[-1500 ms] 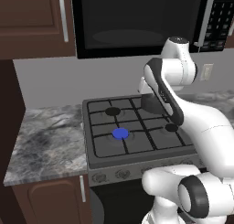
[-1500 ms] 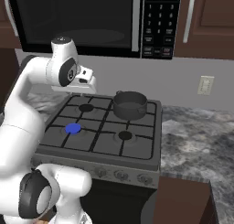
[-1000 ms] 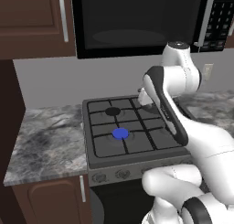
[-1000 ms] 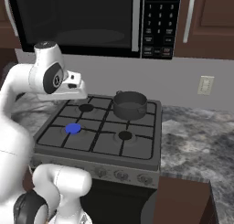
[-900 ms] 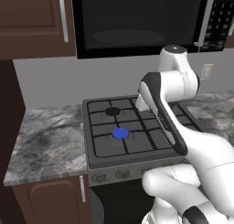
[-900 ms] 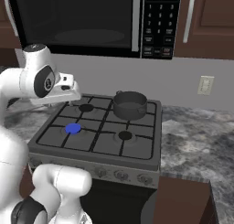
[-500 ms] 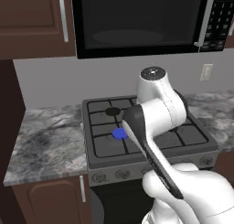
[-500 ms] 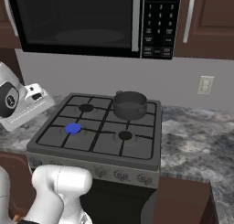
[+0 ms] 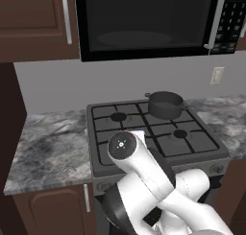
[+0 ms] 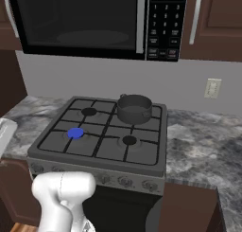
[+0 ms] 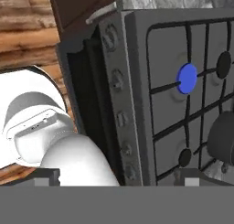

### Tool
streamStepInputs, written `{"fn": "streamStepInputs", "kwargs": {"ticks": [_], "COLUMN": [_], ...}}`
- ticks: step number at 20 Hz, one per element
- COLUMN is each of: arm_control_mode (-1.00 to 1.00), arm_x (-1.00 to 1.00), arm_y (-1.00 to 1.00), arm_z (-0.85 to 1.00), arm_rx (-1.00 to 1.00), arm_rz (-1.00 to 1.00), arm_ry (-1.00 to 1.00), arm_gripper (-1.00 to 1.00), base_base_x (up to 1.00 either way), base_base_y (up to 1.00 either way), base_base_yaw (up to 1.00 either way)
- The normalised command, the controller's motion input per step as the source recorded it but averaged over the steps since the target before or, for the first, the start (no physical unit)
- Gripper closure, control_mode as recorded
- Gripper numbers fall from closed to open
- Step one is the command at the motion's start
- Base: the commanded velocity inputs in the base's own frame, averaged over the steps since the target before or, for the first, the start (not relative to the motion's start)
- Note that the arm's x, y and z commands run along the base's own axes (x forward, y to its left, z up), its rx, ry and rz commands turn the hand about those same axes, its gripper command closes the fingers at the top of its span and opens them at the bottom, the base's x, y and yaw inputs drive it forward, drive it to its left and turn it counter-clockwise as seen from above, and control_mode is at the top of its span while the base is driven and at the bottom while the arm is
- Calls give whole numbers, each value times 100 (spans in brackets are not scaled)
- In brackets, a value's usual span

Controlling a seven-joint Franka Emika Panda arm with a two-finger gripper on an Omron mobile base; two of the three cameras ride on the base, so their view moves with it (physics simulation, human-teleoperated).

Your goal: Turn off the front left burner of the stove.

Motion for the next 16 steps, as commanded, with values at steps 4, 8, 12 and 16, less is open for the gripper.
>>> {"fn": "streamStepInputs", "kwargs": {"ticks": [4,8,12,16], "arm_control_mode": [-100,-100,-100,-100], "arm_x": [-28,-13,-1,1], "arm_y": [49,21,4,14], "arm_z": [-52,-48,-50,-35], "arm_rx": [-34,-24,-19,-31], "arm_rz": [33,35,33,31], "arm_ry": [0,0,5,14], "arm_gripper": [-100,-100,-100,-100], "base_base_x": [0,0,0,0], "base_base_y": [0,0,0,0], "base_base_yaw": [0,0,0,0]}}
